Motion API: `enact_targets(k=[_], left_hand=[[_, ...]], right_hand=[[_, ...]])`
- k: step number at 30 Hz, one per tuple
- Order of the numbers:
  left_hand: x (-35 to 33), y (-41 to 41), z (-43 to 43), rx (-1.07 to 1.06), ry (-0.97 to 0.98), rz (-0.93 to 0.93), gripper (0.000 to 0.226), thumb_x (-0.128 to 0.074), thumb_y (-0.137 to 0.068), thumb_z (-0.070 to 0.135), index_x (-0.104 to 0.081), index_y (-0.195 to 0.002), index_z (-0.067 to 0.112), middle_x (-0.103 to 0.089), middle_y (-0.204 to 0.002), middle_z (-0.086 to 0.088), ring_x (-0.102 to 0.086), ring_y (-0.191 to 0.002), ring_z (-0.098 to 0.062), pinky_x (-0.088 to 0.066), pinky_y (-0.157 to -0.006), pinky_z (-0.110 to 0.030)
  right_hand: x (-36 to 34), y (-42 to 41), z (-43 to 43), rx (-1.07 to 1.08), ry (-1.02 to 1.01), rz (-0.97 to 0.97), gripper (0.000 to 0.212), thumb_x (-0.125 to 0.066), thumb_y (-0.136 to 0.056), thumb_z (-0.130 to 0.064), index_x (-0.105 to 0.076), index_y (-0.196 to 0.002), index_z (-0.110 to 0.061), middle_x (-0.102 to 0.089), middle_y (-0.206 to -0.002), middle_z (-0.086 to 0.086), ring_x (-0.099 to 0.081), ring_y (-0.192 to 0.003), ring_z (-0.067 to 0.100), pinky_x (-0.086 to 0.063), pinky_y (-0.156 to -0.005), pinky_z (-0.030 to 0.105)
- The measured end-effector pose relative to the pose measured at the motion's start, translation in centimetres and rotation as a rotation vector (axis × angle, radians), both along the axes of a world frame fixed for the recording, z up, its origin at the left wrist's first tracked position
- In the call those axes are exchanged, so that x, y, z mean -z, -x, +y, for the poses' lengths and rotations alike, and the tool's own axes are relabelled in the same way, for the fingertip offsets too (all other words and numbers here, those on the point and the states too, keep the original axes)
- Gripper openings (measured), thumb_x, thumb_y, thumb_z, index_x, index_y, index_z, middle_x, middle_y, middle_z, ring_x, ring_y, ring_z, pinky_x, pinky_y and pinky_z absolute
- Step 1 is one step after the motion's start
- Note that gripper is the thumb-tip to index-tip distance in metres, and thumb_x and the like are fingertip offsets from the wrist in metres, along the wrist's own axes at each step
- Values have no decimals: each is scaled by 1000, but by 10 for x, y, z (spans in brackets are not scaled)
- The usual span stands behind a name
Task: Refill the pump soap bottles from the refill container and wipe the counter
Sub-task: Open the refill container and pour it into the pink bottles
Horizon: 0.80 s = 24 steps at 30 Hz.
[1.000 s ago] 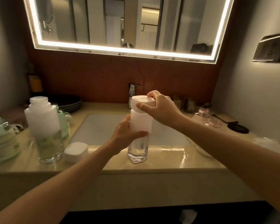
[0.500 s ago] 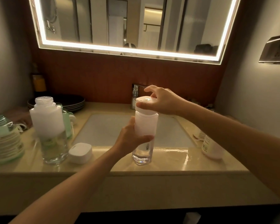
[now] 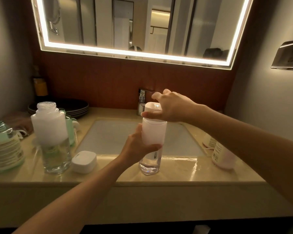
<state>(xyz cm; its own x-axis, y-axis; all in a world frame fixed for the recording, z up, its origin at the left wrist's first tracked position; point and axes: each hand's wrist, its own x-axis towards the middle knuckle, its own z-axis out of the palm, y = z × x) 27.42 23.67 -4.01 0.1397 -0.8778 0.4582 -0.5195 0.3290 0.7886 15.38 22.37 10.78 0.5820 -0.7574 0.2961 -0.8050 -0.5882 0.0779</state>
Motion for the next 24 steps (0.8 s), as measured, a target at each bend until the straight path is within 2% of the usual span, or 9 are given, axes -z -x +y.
enact_targets(k=[3, 5, 7, 10, 12, 15, 18, 20, 24], left_hand=[[1, -1, -1, -1, -7, -5, 74, -79, -69, 32, -36, -128, 17, -53, -121, -4, -55, -106, -23, -54, -84, -36], [2, -1, -2, -4, -5, -6, 74, -80, -68, 33, -37, -127, 18, -54, -120, -4, -56, -105, -23, -55, -83, -38], [3, -1, -1, -11, 1, -12, 74, -80, -67, 33, -37, -126, 18, -54, -119, -4, -56, -104, -23, -55, -82, -37], [3, -1, -2, -8, 9, -11, 75, -80, -68, 31, -36, -127, 18, -53, -121, -3, -55, -105, -22, -54, -82, -34], [3, 0, -2, -11, 15, -17, 74, -79, -69, 31, -36, -127, 17, -53, -121, -3, -54, -105, -21, -52, -81, -31], [3, 1, -1, -17, 29, -27, 75, -79, -69, 32, -35, -128, 17, -52, -122, -3, -54, -105, -20, -52, -83, -32], [4, 1, -2, -18, 27, -29, 76, -79, -69, 32, -35, -129, 18, -52, -121, -2, -54, -105, -20, -53, -82, -32], [4, 0, -2, -14, 20, -24, 77, -79, -68, 33, -34, -129, 18, -52, -121, -2, -54, -106, -20, -54, -82, -33], [4, 0, -2, -19, 20, -24, 76, -79, -68, 33, -35, -129, 19, -52, -122, -2, -54, -106, -20, -54, -84, -35]], right_hand=[[5, 1, -1, -38, -104, -107, 71, -51, -80, -62, -39, -135, -19, -45, -132, 7, -50, -109, 23, -43, -79, 28], [3, 2, -3, -89, -220, -198, 67, -59, -82, -51, -34, -138, -24, -41, -137, 6, -46, -116, 23, -40, -85, 28], [-1, 3, -2, -118, -359, -234, 73, -63, -82, -44, -25, -143, -28, -33, -145, 6, -41, -124, 24, -38, -93, 30], [-6, 2, -1, -50, -401, -160, 85, -58, -79, -57, -13, -146, -30, -18, -153, 4, -32, -134, 30, -35, -104, 40], [-7, 0, 0, 13, -335, -107, 86, -53, -77, -63, -17, -146, -26, -22, -152, 6, -35, -131, 29, -38, -102, 40], [-2, -1, 2, 10, -259, -94, 72, -52, -82, -59, -34, -139, -19, -43, -136, 6, -45, -109, 19, -42, -85, 29], [0, 1, 0, -69, -384, -214, 60, -63, -84, -37, -35, -136, -24, -42, -134, 5, -43, -104, 17, -40, -80, 26], [-1, 4, -1, -111, -512, -271, 67, -66, -82, -26, -30, -139, -29, -39, -138, 4, -43, -109, 18, -42, -85, 26], [-5, 3, -3, -79, -464, -249, 84, -66, -77, -48, -20, -144, -29, -29, -147, 2, -41, -124, 25, -39, -102, 38]])
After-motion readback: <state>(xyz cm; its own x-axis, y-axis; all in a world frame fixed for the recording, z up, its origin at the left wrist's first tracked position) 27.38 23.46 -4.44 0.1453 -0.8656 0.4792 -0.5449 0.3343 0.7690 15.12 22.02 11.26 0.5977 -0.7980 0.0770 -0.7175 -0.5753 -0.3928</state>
